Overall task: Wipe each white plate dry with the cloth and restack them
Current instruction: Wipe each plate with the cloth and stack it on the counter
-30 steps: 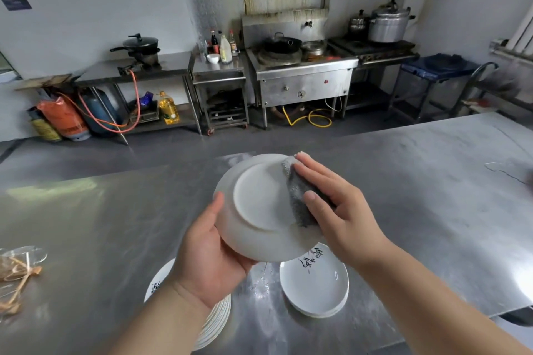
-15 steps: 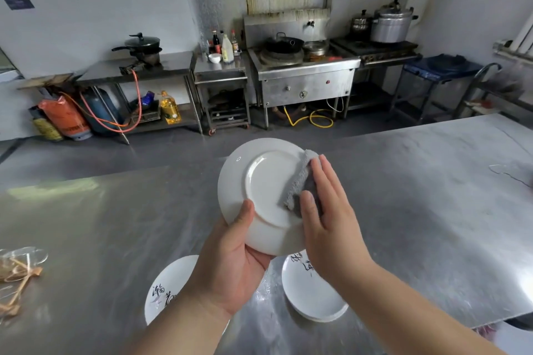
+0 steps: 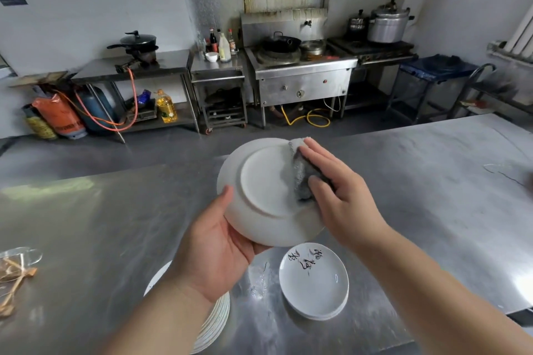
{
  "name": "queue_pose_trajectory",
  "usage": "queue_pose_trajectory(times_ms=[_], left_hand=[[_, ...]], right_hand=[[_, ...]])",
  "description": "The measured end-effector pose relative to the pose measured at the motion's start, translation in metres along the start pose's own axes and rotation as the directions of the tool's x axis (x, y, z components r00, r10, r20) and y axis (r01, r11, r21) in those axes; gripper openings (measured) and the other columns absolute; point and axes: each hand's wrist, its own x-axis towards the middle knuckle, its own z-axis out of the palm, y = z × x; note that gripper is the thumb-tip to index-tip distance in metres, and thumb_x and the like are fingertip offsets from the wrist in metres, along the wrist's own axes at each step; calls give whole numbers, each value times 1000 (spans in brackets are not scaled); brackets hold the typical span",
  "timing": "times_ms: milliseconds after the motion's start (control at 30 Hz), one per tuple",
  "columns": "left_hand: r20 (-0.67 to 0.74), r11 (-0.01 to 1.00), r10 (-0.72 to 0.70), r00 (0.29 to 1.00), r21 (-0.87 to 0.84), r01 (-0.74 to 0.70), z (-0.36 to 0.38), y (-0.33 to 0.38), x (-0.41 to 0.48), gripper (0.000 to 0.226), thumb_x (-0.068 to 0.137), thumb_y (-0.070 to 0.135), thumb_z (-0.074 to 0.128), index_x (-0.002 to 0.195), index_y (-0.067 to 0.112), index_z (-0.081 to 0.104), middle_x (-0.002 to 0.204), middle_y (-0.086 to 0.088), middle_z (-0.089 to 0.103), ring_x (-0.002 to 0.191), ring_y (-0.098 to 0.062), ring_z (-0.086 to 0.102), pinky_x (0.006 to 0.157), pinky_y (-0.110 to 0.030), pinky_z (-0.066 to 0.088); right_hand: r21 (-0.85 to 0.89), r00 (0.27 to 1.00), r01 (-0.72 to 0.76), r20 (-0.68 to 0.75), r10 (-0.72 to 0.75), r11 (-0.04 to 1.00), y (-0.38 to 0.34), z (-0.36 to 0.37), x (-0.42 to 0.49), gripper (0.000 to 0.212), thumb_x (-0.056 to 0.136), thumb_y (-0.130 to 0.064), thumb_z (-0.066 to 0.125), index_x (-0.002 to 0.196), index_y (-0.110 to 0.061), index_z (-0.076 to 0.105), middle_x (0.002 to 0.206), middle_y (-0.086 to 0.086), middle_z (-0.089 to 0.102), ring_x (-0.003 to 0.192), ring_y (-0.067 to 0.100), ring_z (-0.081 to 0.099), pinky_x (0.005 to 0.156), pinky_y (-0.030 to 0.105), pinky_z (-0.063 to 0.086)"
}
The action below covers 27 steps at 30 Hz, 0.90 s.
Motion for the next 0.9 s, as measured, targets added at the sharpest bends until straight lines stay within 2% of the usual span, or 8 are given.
queue_pose_trajectory(times_ms=[167, 300, 467, 533, 633, 767, 833, 900], left_hand=[[-175, 997, 65, 982, 42, -58, -7, -8, 5, 50, 101, 29, 58, 145, 6, 60, 141, -25, 65, 127, -39, 67, 90, -46, 62], [-147, 1000, 18, 989, 11, -17, -4, -27, 4, 50, 106, 32, 56, 149, 5, 57, 148, -24, 59, 136, -39, 60, 103, -46, 57], [-124, 999, 38, 992, -29, -42, 7, -29, 10, 52, 106, 29, 53, 153, 8, 51, 150, -22, 59, 138, -36, 58, 105, -43, 56], [-139, 999, -13, 990, -47, 7, 13, -34, 11, 53, 107, 32, 53, 153, 7, 51, 150, -21, 59, 139, -34, 59, 108, -42, 54], [-200, 989, -143, 969, -50, 136, 17, -43, 11, 59, 106, 46, 50, 153, 10, 53, 148, -19, 61, 136, -37, 61, 110, -49, 51], [-198, 991, -124, 972, -64, 113, 18, -46, 12, 57, 107, 41, 46, 152, 7, 52, 146, -20, 63, 134, -36, 63, 105, -45, 56], [-178, 995, -64, 982, -88, 48, 19, -47, 10, 54, 105, 33, 46, 150, 4, 53, 145, -22, 63, 132, -35, 64, 100, -44, 59], [-139, 992, -42, 989, -126, 24, 17, -49, 7, 49, 105, 27, 48, 148, 6, 56, 145, -22, 63, 131, -35, 65, 93, -45, 62]], right_hand=[[-346, 987, 40, 159, 16, 938, -6, 51, -67, 82, 99, -76, 9, 163, -28, -9, 168, -11, -33, 155, 18, -30, 126, 32, -11], [-333, 989, -28, 131, 75, 943, -2, 69, -79, 82, 92, -84, 0, 155, -38, -24, 162, -13, -43, 149, 19, -42, 122, 33, -20], [-334, 990, -68, 97, 106, 940, 7, 36, -31, 62, 109, -38, 6, 162, -7, 13, 170, 18, -9, 158, 33, -17, 128, 58, -1], [-332, 988, -37, 128, 83, 943, -1, 47, -44, 67, 108, -45, 0, 164, -9, 8, 169, 19, -16, 154, 37, -26, 127, 60, -5], [-271, 982, -33, 171, 82, 962, -13, 73, -86, 94, 91, -79, -14, 167, -24, -3, 166, 1, -37, 149, 27, -43, 124, 38, -22], [-194, 981, -112, 137, 140, 975, 3, 60, -83, 77, 91, -81, -7, 155, -41, -16, 163, -18, -40, 149, 12, -41, 117, 19, -26], [-144, 987, -141, 56, 150, 980, 22, 41, -64, 65, 101, -68, 4, 158, -39, -7, 169, -18, -22, 155, 4, -25, 122, 18, -14], [12, 961, -278, -1, 278, 961, 41, 15, -44, 56, 107, -55, 22, 161, -40, 19, 167, -25, 18, 155, -4, 16, 123, 13, 15]])
